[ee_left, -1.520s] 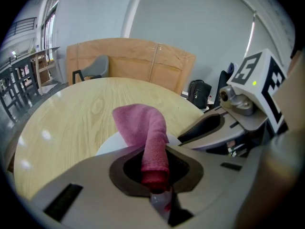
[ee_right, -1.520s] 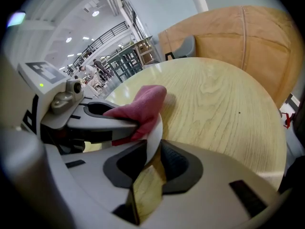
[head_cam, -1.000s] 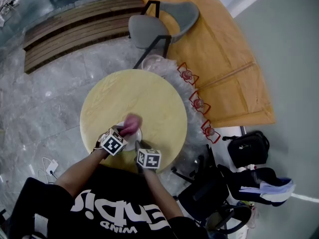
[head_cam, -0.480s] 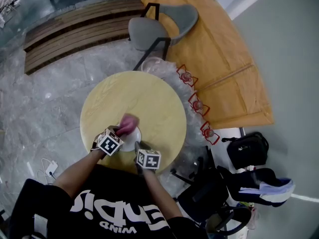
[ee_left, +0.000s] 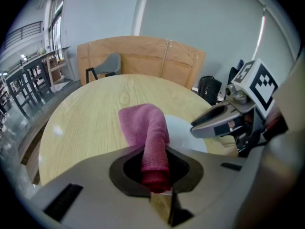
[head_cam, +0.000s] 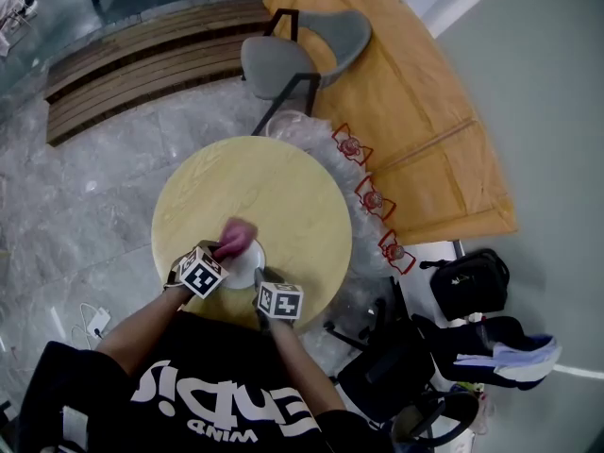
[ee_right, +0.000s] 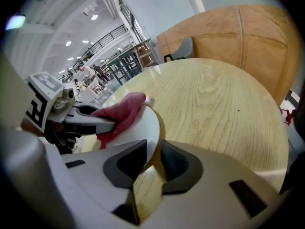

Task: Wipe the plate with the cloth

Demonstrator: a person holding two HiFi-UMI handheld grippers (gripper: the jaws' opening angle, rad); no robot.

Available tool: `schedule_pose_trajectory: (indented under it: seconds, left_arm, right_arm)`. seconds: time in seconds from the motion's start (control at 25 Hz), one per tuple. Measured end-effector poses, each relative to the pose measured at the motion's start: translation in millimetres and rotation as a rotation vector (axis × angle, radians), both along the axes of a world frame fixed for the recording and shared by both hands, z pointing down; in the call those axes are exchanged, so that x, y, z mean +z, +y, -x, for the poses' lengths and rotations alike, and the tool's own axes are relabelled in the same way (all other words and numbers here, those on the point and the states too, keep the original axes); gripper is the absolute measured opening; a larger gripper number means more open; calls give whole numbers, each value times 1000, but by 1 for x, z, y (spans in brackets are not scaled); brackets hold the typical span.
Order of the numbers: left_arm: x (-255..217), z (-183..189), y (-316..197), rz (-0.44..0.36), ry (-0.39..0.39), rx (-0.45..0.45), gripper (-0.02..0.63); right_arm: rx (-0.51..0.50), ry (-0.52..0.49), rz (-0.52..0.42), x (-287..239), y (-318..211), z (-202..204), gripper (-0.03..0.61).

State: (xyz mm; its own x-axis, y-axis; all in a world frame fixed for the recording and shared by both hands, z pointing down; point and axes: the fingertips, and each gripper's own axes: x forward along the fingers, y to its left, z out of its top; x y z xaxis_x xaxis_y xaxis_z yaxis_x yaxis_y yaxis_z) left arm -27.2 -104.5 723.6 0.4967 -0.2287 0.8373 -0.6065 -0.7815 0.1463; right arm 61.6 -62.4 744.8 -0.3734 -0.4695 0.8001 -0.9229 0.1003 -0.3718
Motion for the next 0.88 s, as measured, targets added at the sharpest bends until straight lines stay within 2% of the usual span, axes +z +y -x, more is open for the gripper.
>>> schedule_pose_trajectory:
  seconds: [0.16,0.36,0.56,0.72,0.88]
  left_arm:
    - [-3,12,0,-21,-19,-6,52]
    - [-10,36,-6,-35,-28,-62,52]
    - [-43,52,-23,-112,13,-127,52]
    - [-69,28,-24,-169,74,-75,52]
    - [-65,-5,-6,-149,76,11,52]
  right_arm:
    - [1,3,-3,0,0,-1,106]
    - [5,0,-2,0,0,-1,106]
    - [24,-11,-4,0,0,-3,106]
    - [25,-10,-7,0,1,-2,106]
    - [27,-15,-7,-1,1,-2,106]
